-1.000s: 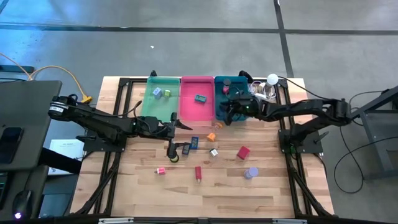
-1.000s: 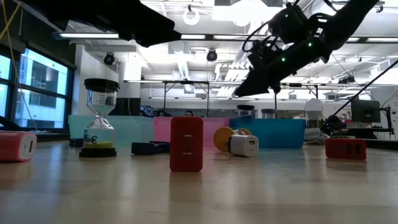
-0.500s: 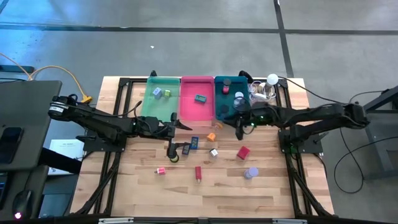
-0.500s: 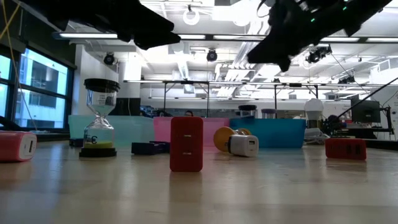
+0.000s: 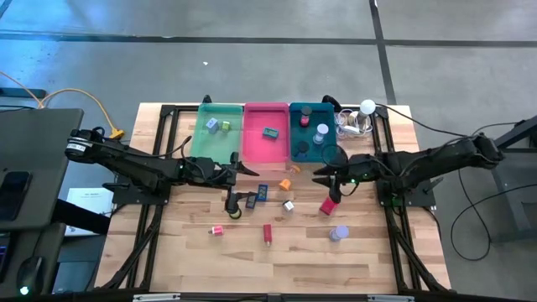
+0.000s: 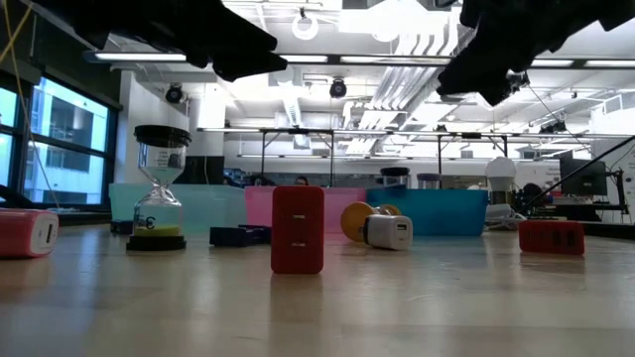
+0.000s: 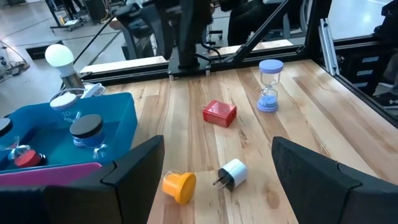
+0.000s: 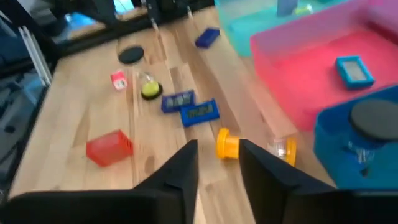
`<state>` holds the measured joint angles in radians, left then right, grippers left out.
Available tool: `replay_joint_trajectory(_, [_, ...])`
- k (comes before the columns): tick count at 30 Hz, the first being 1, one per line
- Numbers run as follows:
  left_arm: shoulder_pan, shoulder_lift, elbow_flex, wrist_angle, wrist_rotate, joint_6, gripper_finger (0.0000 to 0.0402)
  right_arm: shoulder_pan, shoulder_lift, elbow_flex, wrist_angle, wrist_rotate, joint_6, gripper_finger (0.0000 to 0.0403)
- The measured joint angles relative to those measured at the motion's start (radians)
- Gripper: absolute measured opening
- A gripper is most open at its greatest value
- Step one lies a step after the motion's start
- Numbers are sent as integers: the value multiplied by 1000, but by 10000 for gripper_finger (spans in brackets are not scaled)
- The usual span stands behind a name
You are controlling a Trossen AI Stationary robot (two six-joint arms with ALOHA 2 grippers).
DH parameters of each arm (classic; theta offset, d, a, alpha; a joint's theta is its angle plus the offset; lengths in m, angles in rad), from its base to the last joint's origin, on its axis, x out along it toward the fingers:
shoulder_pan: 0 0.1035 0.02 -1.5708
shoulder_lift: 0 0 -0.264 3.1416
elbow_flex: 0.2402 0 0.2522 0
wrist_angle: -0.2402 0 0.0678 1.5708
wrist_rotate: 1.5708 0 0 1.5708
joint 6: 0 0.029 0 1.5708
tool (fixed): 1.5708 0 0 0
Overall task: Pick & Place Office items
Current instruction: Put the left dark blue digital clock into the pink bin
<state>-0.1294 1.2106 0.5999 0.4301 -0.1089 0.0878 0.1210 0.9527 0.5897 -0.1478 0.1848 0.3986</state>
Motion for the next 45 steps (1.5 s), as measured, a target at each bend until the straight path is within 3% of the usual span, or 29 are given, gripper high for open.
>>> replay_joint_trajectory(5, [0, 0, 0, 0, 0, -16, 289, 34, 12, 0, -11, -50, -26, 183])
replay_joint_trajectory(8, [0, 0, 0, 0, 0, -17, 289, 50, 14, -1, 1, -42, -35, 207])
replay_joint_trajectory(28, [0, 0, 0, 0, 0, -36, 289, 56, 20, -1, 116, -51, -27, 227])
replay_joint_trajectory(33, [0, 0, 0, -3, 0, -36, 289, 56, 20, -1, 158, -5, -52, 275])
replay_joint_trajectory(41, [0, 0, 0, -5, 0, -36, 289, 56, 20, -1, 152, -4, -89, 384])
replay_joint_trajectory(45, [0, 0, 0, -17, 0, -36, 289, 56, 20, -1, 168, -4, -81, 394])
